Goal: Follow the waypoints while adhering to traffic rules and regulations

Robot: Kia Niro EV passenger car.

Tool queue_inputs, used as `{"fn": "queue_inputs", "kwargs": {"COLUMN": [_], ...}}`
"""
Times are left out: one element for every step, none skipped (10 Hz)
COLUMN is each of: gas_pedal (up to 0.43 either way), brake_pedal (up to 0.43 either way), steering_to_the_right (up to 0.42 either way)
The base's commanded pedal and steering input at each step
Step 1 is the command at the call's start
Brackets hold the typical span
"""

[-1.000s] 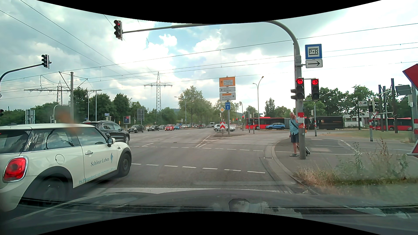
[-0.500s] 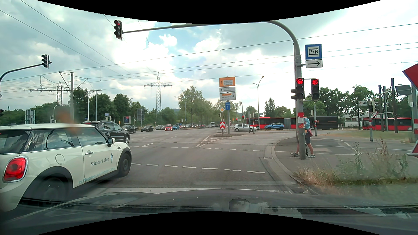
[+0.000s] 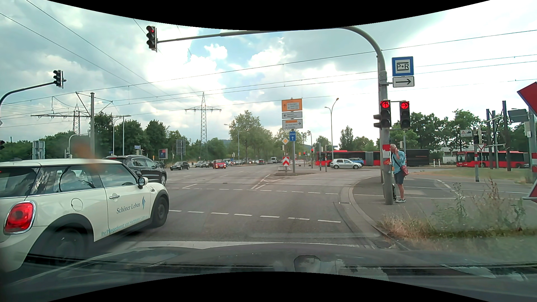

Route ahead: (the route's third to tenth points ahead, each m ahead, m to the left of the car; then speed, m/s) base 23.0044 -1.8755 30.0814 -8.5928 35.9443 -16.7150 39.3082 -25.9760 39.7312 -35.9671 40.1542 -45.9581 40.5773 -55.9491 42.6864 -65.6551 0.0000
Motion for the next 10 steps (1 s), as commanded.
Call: {"fn": "queue_inputs", "kwargs": {"gas_pedal": [0.000,0.000,0.000,0.000,0.000,0.000,0.000,0.000,0.000,0.000], "brake_pedal": [0.280,0.280,0.280,0.280,0.280,0.280,0.280,0.280,0.280,0.280], "steering_to_the_right": [0.004,0.004,0.004,0.004,0.004,0.004,0.004,0.004,0.004,0.004]}}
